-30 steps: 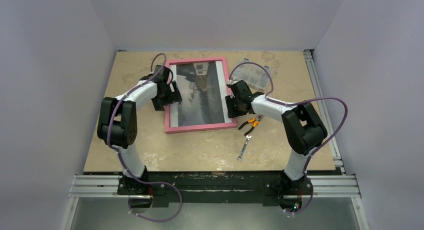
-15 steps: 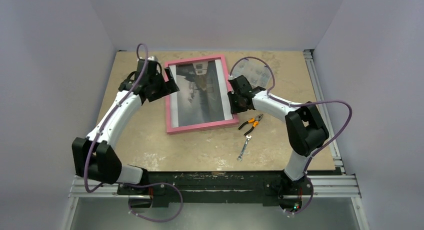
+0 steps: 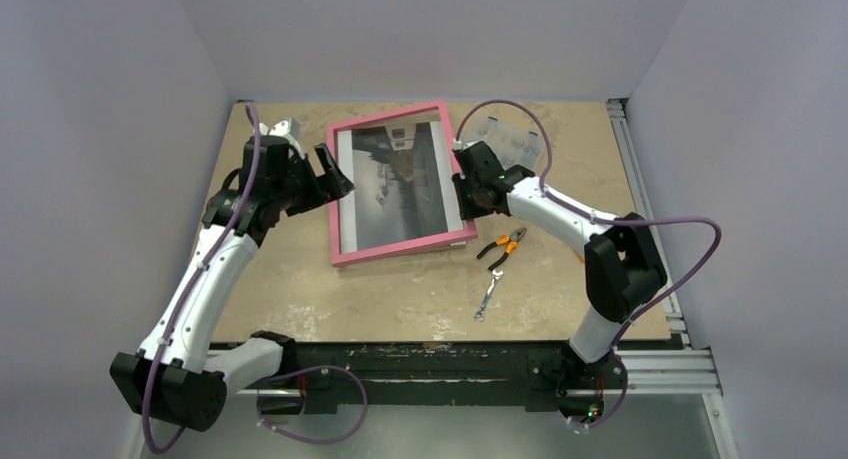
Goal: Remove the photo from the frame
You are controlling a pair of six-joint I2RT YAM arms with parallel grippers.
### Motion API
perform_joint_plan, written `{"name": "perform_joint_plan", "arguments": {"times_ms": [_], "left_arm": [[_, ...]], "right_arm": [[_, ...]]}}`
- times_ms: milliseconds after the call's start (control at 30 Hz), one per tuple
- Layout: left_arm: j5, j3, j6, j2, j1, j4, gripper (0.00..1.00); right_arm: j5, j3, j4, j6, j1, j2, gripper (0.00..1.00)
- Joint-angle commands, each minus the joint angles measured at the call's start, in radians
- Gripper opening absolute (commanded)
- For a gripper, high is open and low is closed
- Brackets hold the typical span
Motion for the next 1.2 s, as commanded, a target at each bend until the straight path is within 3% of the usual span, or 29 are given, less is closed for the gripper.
{"name": "perform_joint_plan", "arguments": {"times_ms": [0, 267, 667, 1167], "left_arm": [[0.027, 0.011, 0.007, -0.097, -0.003, -0.014, 0.87], [0.063, 0.008, -0.037, -0.254, -0.009, -0.05, 0.87], [0.066, -0.023, -0.01, -0.4, -0.011, -0.125, 0.87], [0.083, -0.037, 0.013, -0.496, -0.01, -0.169, 0.89]], "right_arm": [[0.045, 0.088, 0.017, 0.004, 0.104, -0.048, 0.0], [0.203, 0.166, 0.092, 0.205, 0.268, 0.032, 0.0], [0.339, 0.432, 0.107, 0.522, 0.498, 0.303, 0.0], [0.295, 0.577, 0.151, 0.587, 0.591, 0.479, 0.0]]}}
